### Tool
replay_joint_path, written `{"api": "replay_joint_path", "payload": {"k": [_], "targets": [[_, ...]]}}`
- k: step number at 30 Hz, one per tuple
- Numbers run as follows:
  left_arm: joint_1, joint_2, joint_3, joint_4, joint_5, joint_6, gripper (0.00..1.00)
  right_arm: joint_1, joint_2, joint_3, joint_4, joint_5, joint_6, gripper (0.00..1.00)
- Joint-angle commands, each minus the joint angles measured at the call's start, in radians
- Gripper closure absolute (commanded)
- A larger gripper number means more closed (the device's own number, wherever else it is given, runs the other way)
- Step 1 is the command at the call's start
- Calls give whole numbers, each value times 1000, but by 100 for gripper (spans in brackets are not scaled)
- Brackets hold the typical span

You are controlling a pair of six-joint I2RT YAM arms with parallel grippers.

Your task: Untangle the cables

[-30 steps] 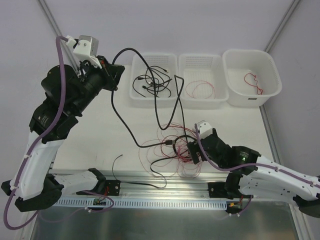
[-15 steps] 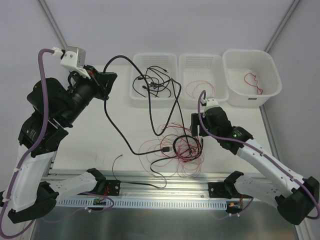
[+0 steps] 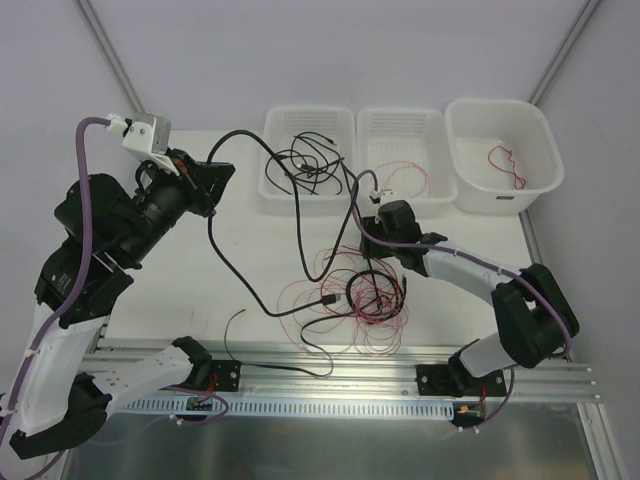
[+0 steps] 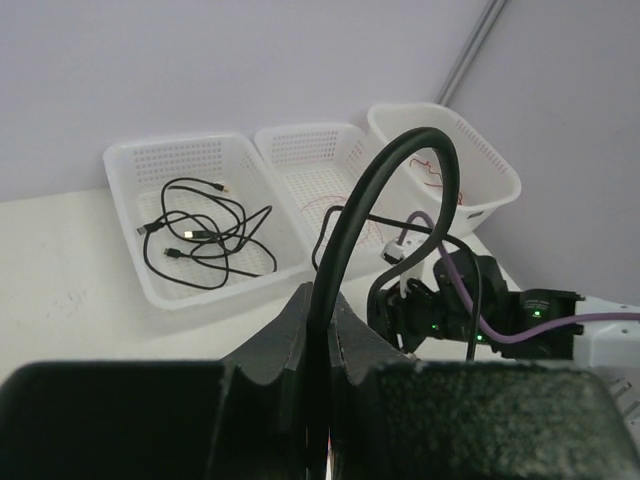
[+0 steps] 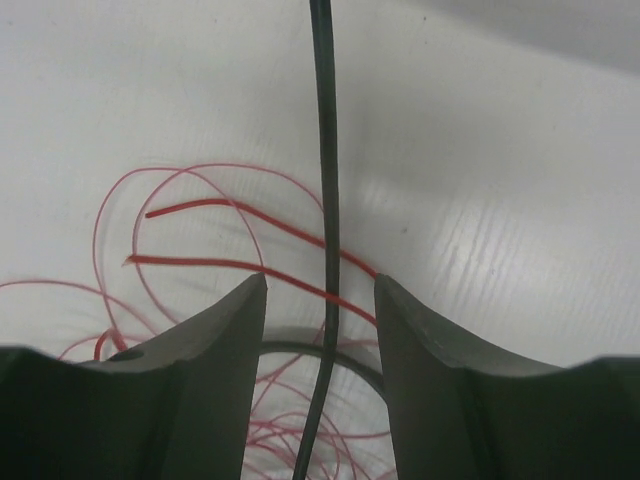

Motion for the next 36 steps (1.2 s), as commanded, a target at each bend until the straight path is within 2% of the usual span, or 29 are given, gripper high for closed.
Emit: {"api": "replay_joint_path", "payload": {"k": [1,5,8,9,12,13,22,26,28,34,36], "targets": [[8,-36,-5,55,41,-37,100,-4,82,26,149,-18,3,50],[7,-54,-23,55,52,-45,100,-9,162,30,204,20,23,58],[8,-66,-37,55,57,-48,100,-10,193,29,229,39,21,71],[7,-69,-43,55,53,-49,100,-10,190,24,237,37,17,82],[7,-79,-68,55,50,-51,100,-9,155,12,235,39,-6,97],[8,-82,-80,55,50,-54,100,-7,136,12,225,42,-14,99],[7,-53,-169,59,101,-117,100,128,-239,130,31,137,-203,99],[8,-39,-181,73,141,-138,100,215,-396,156,65,201,-279,99],[7,-37,-186,84,150,-146,100,218,-460,168,83,157,-272,99],[7,-2,-186,141,260,-172,100,220,-477,222,80,42,-215,99],[7,9,-180,151,282,-183,100,243,-490,195,146,66,-249,99]]}}
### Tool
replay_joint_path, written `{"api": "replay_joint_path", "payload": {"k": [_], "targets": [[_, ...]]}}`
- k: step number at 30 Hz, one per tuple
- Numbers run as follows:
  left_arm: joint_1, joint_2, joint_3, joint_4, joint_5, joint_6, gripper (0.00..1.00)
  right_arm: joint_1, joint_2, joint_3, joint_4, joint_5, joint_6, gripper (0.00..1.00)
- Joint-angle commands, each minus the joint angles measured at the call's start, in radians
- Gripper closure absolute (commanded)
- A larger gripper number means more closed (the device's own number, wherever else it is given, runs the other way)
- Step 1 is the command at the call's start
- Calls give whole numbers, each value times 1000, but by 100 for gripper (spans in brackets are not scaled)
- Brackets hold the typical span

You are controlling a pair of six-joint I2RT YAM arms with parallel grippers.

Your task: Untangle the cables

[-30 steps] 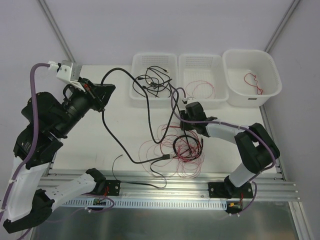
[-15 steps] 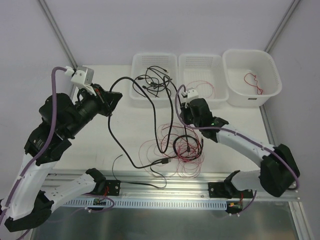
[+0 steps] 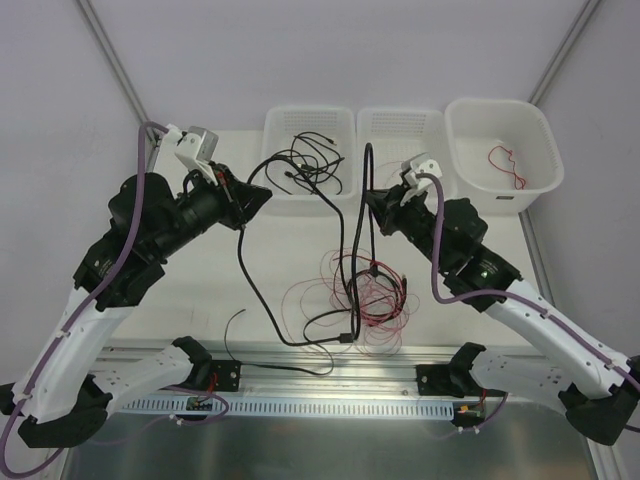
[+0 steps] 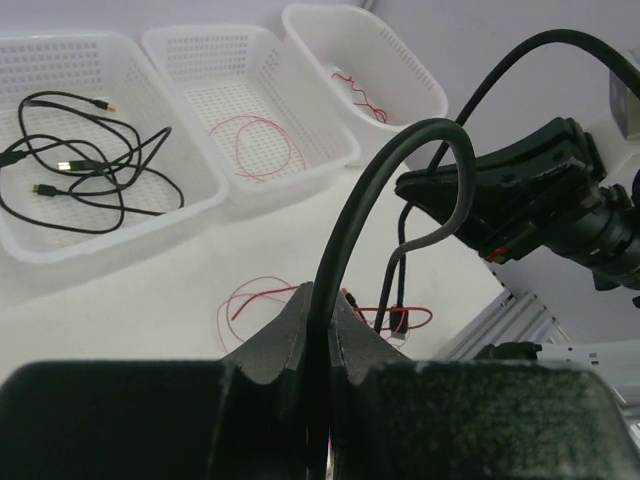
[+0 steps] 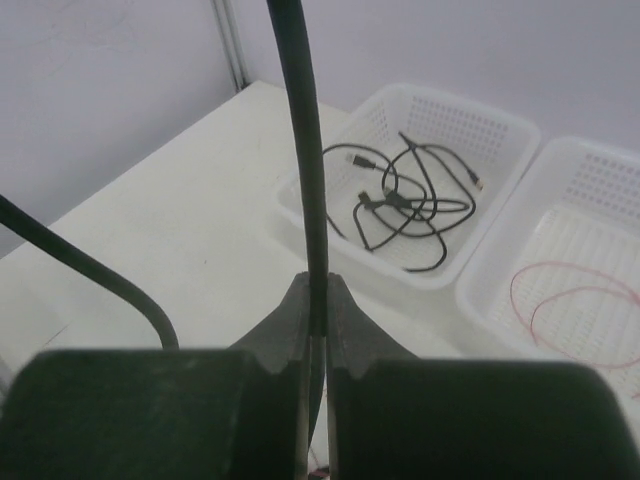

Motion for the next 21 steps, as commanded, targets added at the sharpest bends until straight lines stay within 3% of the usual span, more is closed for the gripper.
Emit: {"api": "replay_joint_path", "payload": {"k": [1,6,11,13,17,21], "targets": [[7,18,9,91,88,-53,100,45,-7,-35,141,26,-97,99],[8,6,-13,99,97,-61,100,70,112,13,51,293,-286,99],[8,-26,-39,101,68,-52,100,71,208,-84,140,610,-410,99],[8,-36,-45,101,63,-52,100,70,188,-95,163,588,-362,99],[7,-39,-49,101,72,-58,100,70,68,-123,280,322,-253,99],[7,-60,-51,101,76,-56,100,109,-47,-90,370,219,-226,99]]}}
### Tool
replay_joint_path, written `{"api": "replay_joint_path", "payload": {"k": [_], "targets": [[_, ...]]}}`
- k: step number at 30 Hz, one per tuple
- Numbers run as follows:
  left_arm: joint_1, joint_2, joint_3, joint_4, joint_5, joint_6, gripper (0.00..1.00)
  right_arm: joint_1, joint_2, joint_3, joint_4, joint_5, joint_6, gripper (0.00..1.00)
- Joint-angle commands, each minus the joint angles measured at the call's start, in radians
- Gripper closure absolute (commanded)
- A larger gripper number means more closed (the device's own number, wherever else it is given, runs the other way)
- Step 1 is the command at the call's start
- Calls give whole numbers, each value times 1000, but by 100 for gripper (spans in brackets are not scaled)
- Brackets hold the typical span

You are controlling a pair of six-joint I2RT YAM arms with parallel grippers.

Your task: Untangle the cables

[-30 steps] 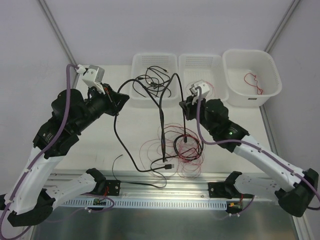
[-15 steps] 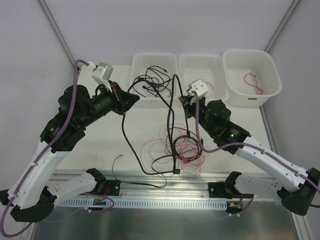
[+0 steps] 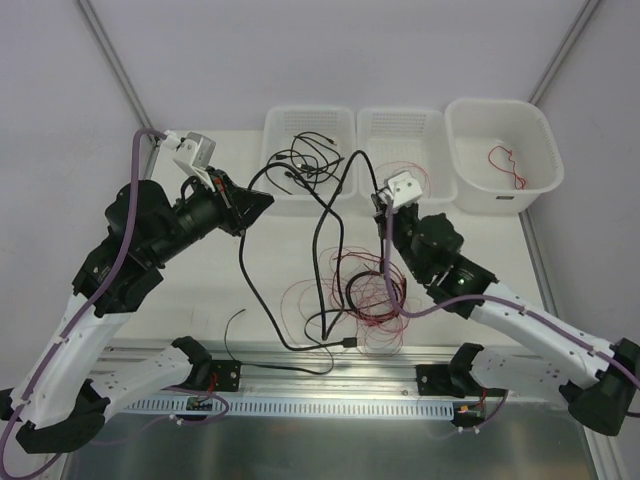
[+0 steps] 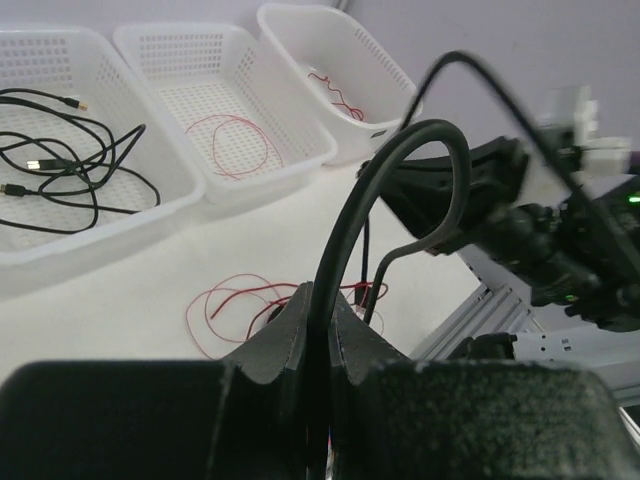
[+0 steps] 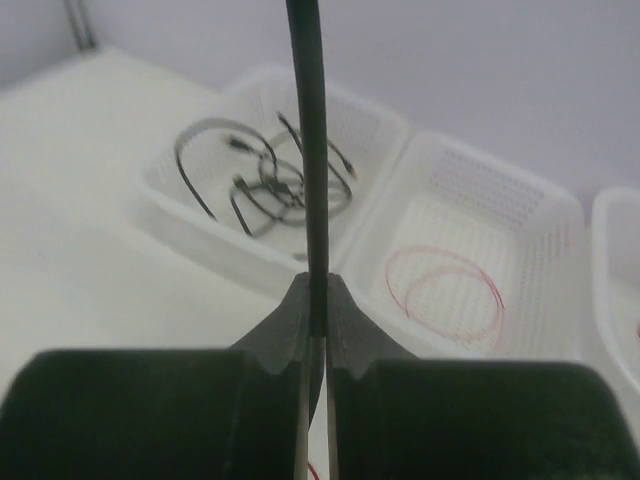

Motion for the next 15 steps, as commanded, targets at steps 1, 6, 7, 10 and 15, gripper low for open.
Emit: {"api": "replay_joint_path", "payload": {"k": [1,6,7,10,15], "targets": [[7,-32,-7,55,15,-16,100,47,-154,49,229,-117,48,99],[8,-43,-14,55,1,-16,100,-24,29,-6,296,22,32,99],[8,-41,-14,55,5,-18,100,-87,84,-5,270,1,60,99],[7,-32,-16,57,25,-28,100,-121,219,3,297,-8,71,99],[8,-47,-25,55,21,-28,100,-124,324,90,338,27,33,99]]}}
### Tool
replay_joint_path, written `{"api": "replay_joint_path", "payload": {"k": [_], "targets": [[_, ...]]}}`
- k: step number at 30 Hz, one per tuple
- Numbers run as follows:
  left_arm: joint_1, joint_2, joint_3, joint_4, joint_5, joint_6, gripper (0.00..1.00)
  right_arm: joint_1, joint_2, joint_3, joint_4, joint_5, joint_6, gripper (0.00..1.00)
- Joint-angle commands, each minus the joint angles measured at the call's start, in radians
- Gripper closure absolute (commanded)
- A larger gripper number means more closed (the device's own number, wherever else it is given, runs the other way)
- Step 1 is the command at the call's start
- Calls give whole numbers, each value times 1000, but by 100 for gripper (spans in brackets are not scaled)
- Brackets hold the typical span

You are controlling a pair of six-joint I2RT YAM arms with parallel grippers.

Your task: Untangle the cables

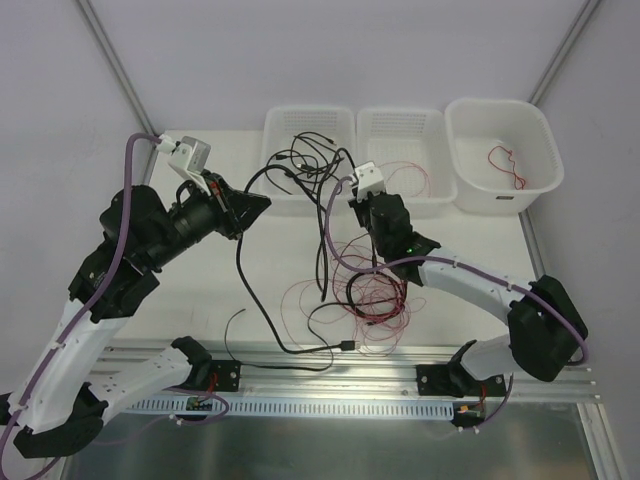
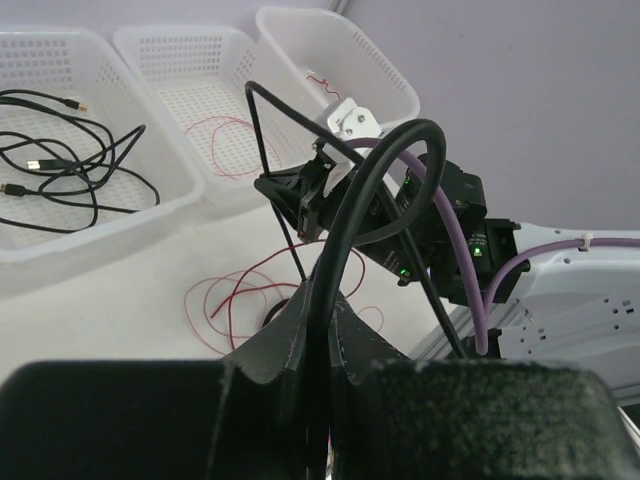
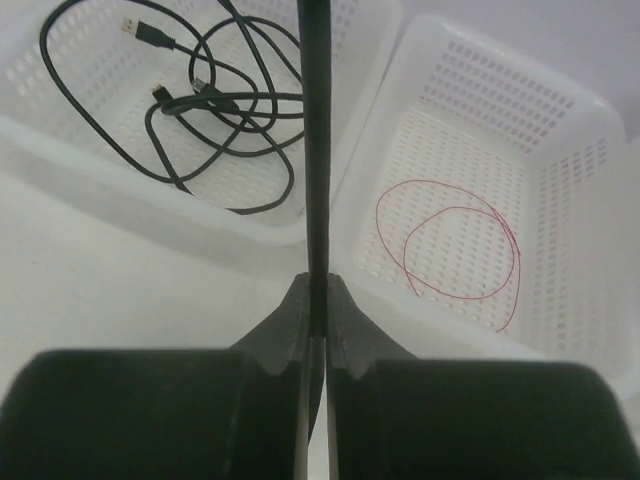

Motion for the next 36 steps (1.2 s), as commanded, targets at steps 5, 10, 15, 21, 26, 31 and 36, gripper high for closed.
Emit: {"api": "replay_joint_path", "payload": {"k": [5,10,15,21,26,31,36], "targets": [[7,-21,-22,53,14,-22,100,2,14,128,128,96,-124,99],[8,-18,-31,53,19,-30,100,4,48,180,224,182,-274,99],[8,-24,-39,53,13,-28,100,39,-18,213,306,172,-345,99],[7,-7,-65,63,14,-21,100,105,-274,205,174,-19,-109,99],[8,19,-106,99,85,-41,100,127,-457,147,131,-249,63,99],[8,43,-181,200,143,-51,100,125,-500,153,42,-376,163,99],[7,112,-214,252,209,-64,100,125,-523,127,-2,-448,223,99]]}}
